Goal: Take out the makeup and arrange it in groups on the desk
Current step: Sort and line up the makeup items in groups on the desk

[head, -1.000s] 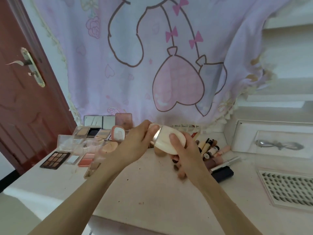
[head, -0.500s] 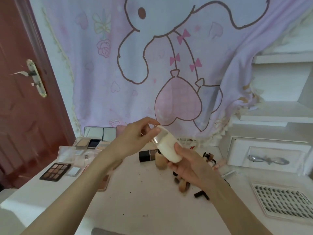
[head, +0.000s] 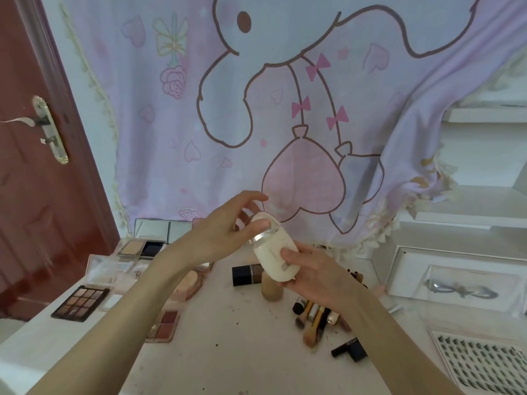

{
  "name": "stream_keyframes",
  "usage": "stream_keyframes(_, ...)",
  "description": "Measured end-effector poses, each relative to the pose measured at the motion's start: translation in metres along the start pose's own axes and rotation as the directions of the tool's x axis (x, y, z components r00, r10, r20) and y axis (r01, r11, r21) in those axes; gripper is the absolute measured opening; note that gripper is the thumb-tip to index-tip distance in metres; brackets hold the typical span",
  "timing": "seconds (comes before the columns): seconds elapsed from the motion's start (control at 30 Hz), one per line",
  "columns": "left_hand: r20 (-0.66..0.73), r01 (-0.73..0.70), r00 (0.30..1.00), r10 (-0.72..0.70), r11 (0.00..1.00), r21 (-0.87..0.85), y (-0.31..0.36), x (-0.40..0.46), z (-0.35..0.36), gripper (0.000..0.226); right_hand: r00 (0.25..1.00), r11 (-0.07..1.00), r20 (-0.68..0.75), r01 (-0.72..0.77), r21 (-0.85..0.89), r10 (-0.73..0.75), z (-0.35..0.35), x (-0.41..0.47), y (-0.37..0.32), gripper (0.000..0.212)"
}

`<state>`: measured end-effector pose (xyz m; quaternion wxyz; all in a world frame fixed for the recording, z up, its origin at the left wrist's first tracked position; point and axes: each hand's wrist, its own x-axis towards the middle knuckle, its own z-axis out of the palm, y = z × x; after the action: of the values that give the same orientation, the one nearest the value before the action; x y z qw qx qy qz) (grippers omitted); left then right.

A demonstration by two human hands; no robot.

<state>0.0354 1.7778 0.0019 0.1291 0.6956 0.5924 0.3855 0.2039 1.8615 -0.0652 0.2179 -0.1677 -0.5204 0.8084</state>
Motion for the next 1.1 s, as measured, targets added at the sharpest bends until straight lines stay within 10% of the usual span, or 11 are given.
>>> stream_keyframes(0.2,0.247,-0.044,0.965,0.082,0.987,-0.155,-0.011,-0.015,-0.012,0.034,0.995,0.988,0.096,-0.052,0.146,0.038,-0.008,0.008,0.002,0.065)
stream_keyframes(0.57,-0.007,0.011,1.000,-0.012,0.996,-0.093,-0.029,-0.010,-0.022,0.031,0.998,1.000,0.058,-0.002,-0.029,0.004,0.008,0.024,0.000,0.090)
stream_keyframes(0.73,-0.039,0.070,0.997,-0.073,0.995,-0.076,-0.038,-0.001,-0.021,0.016,0.997,0.977,-0.054,0.035,-0.212,-0.047,0.006,0.024,-0.016,0.048)
stream_keyframes(1.1,-0.152,0.412,0.890,-0.431,0.900,-0.142,-0.138,0.026,0.077,0.023,0.871,0.899,-0.421,0.052,-0.435,-0.254,-0.068,0.068,-0.013,0.039)
